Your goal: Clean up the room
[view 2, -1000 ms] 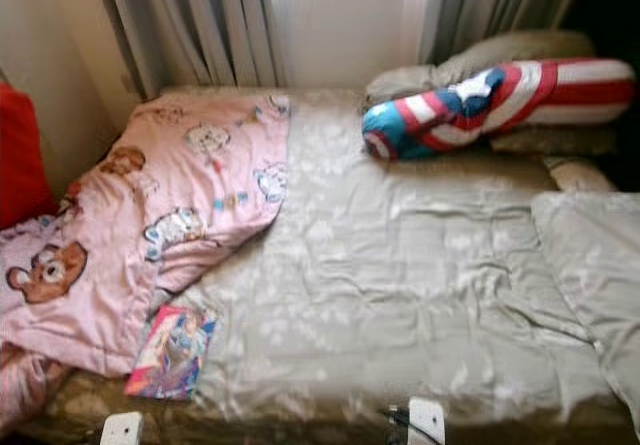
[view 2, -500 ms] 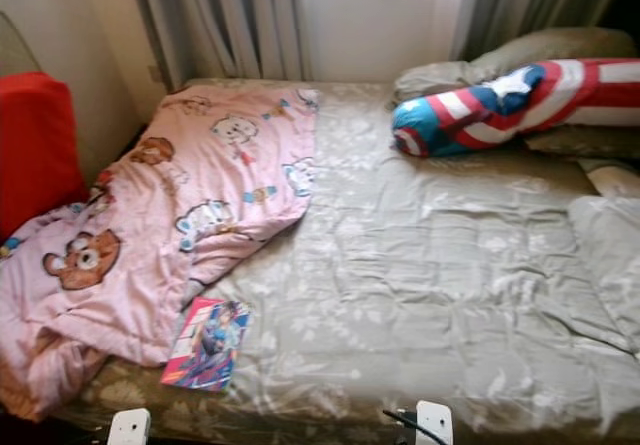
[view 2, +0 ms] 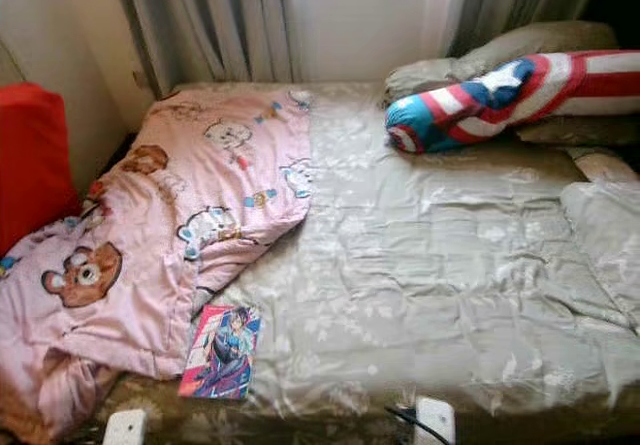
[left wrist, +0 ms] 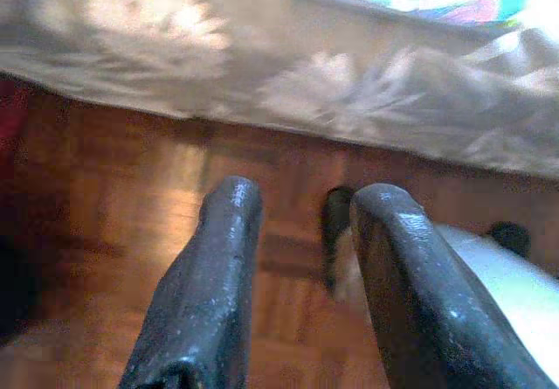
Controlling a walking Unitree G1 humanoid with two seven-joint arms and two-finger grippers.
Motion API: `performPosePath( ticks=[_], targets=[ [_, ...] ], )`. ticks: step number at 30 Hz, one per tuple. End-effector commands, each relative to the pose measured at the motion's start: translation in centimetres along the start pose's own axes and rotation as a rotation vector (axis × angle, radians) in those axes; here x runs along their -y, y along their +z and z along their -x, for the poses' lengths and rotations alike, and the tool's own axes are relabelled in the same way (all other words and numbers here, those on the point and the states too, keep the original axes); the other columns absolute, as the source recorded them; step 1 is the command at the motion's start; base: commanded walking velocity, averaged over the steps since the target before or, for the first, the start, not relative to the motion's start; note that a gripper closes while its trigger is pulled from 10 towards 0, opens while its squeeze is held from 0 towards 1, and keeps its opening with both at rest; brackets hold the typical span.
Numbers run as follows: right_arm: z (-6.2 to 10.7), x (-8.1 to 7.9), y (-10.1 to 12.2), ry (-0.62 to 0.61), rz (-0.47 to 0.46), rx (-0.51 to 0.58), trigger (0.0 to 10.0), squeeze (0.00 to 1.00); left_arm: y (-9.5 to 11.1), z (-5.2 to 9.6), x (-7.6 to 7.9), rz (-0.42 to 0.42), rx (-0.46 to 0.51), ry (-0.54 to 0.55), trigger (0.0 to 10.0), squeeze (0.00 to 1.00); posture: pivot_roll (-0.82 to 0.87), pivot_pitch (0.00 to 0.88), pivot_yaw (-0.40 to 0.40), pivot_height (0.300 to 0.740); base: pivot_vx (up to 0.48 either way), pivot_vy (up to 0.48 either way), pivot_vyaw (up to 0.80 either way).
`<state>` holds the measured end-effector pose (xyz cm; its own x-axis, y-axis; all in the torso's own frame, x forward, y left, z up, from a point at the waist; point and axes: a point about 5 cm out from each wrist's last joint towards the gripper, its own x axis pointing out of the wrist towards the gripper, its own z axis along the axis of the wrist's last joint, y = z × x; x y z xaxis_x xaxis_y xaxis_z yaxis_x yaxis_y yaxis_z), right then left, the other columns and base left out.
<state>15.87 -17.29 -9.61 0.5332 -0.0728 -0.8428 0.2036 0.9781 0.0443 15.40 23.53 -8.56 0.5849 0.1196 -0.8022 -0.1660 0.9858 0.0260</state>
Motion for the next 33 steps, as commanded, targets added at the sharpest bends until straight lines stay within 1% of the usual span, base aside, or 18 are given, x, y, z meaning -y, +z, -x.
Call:
performPosePath(
  ticks=[1, 8, 15, 22, 23, 29, 33],
  targets=[
    [0.08, 0.72, -0.29, -0.018, 0.005, -0.01, 10.0, 0.0, -0.21, -0.02, 0.42, -0.015, -0.009, -0.012, 10.0, 0.0, 0.0, 0.006, 0.037, 0.74, 0.0, 0.27, 0.0],
    [0.08, 0.67, -0.27, -0.017, 0.003, -0.009, 10.0, 0.0, -0.15, -0.03, 0.37, -0.017, -0.007, -0.011, 10.0, 0.0, 0.0, 0.007, 0.038, 0.74, 0.0, 0.379, 0.0],
    [0.08, 0.66, -0.27, -0.017, 0.002, -0.008, 10.0, 0.0, -0.13, -0.03, 0.38, -0.018, -0.007, -0.013, 10.0, 0.0, 0.0, 0.007, 0.038, 0.74, 0.0, 0.0, 0.0],
    [0.08, 0.65, -0.28, -0.017, 0.004, -0.008, 10.0, 0.0, -0.17, -0.02, 0.38, -0.018, -0.008, -0.014, 10.0, 0.0, 0.0, 0.008, 0.037, 0.74, 0.0, 0.378, 0.0],
    [0.08, 0.64, -0.27, -0.016, 0.004, -0.008, 10.0, 0.0, -0.17, -0.02, 0.38, -0.017, -0.008, -0.013, 10.0, 0.0, 0.0, 0.008, 0.037, 0.74, 0.0, -0.375, 0.0],
    [0.07, 0.65, -0.24, -0.015, 0.004, -0.007, 10.0, 0.0, -0.16, -0.02, 0.37, -0.016, -0.008, -0.011, 10.0, 0.0, 0.0, 0.008, 0.037, 0.74, 0.0, 0.0, 0.0],
    [0.07, 0.69, -0.23, -0.016, 0.004, -0.007, 10.0, 0.0, -0.14, -0.03, 0.4, -0.015, -0.007, -0.012, 10.0, 0.0, 0.0, 0.008, 0.036, 0.74, 0.0, 0.384, 0.0]
  ],
)
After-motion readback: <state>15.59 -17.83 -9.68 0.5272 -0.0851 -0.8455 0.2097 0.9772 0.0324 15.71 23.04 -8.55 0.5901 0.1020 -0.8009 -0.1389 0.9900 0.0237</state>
